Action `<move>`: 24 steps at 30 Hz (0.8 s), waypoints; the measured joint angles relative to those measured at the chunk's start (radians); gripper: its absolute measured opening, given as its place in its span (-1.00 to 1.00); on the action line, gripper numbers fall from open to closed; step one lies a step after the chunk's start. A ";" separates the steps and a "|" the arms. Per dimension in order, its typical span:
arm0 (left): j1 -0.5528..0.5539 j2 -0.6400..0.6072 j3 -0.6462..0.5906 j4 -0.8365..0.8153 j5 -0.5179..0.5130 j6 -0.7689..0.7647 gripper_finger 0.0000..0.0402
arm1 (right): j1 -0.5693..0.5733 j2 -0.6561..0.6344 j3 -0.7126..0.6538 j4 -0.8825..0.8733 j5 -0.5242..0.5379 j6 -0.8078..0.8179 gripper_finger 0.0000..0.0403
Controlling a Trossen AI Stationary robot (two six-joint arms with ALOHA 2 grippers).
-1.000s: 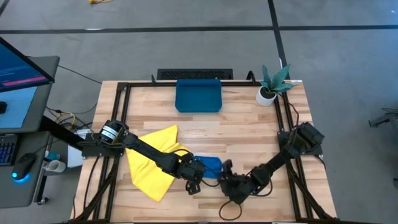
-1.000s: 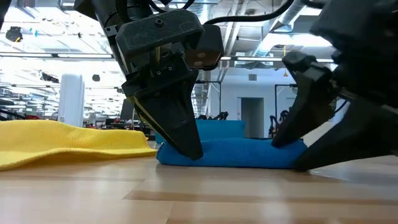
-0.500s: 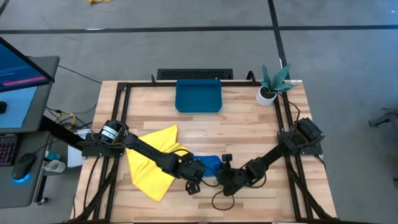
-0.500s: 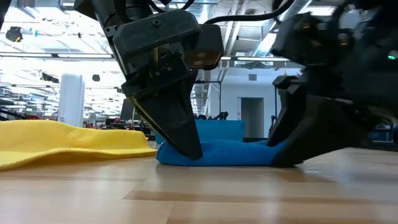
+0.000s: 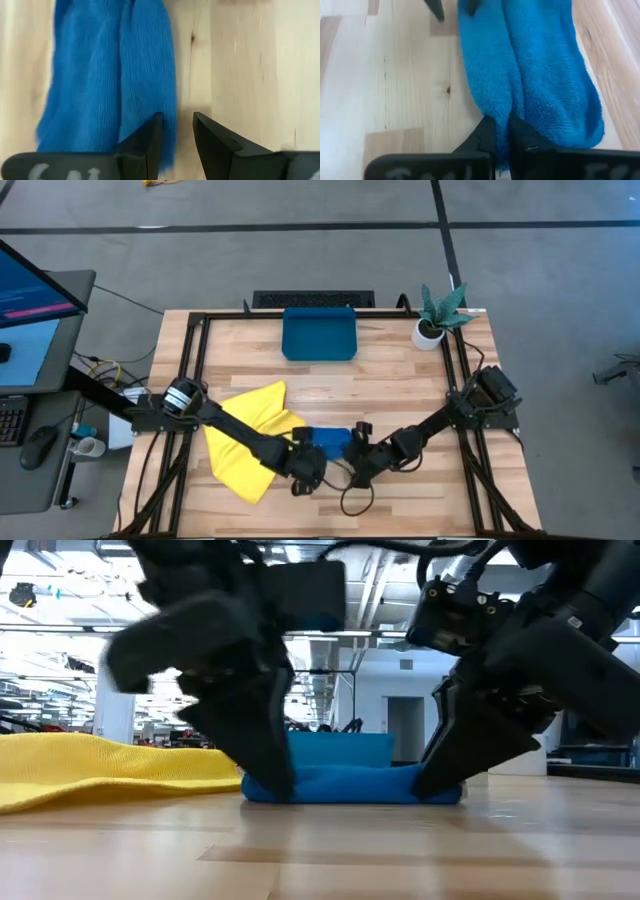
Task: Roll microfiber towels into tight, uniform cylinder then place into a basket
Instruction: Roll the blue microfiber cloth
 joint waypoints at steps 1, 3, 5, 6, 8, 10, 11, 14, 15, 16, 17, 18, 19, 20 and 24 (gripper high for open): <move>-0.013 0.000 0.015 -0.039 -0.030 0.006 -0.48 | 0.000 0.000 0.000 0.002 -0.009 0.014 -0.83; -0.043 0.000 0.042 -0.085 -0.088 0.020 -0.48 | 0.000 -0.001 0.000 0.008 -0.032 0.042 -0.78; -0.072 -0.001 0.061 -0.108 -0.159 0.046 -0.48 | -0.001 -0.001 0.000 0.023 -0.046 0.060 -0.76; -0.087 -0.001 0.068 -0.113 -0.195 0.064 -0.48 | -0.001 -0.001 -0.001 0.025 -0.048 0.069 -0.75; -0.116 -0.001 0.074 -0.107 -0.265 0.125 -0.48 | -0.002 -0.001 -0.002 0.039 -0.055 0.080 -0.76; -0.144 -0.002 0.077 -0.106 -0.336 0.204 -0.48 | -0.002 0.000 -0.002 0.055 -0.072 0.091 -0.79; -0.155 -0.002 0.077 -0.104 -0.369 0.239 -0.48 | -0.002 0.000 -0.002 0.066 -0.084 0.096 -0.80; -0.178 -0.003 0.078 -0.102 -0.426 0.313 -0.48 | -0.001 0.002 -0.003 0.086 -0.107 0.098 -0.81; -0.183 -0.003 0.078 -0.100 -0.425 0.324 -0.48 | -0.001 0.002 -0.003 0.090 -0.113 0.098 -0.81; -0.184 -0.004 0.078 -0.099 -0.415 0.326 -0.48 | -0.001 0.002 -0.003 0.093 -0.118 0.098 -0.81; -0.183 -0.004 0.078 -0.099 -0.391 0.325 -0.48 | -0.001 0.002 -0.003 0.095 -0.119 0.098 -0.80; -0.181 -0.004 0.078 -0.098 -0.367 0.324 -0.48 | -0.001 0.002 -0.003 0.095 -0.119 0.098 -0.79; -0.176 -0.004 0.079 -0.093 -0.337 0.322 -0.48 | -0.001 0.002 -0.003 0.096 -0.119 0.098 -0.78; -0.172 -0.004 0.079 -0.085 -0.308 0.321 -0.48 | -0.001 0.002 -0.003 0.097 -0.119 0.098 -0.78; -0.151 -0.005 0.052 -0.022 -0.243 0.328 -0.45 | 0.000 0.003 -0.004 0.100 -0.120 0.114 -0.79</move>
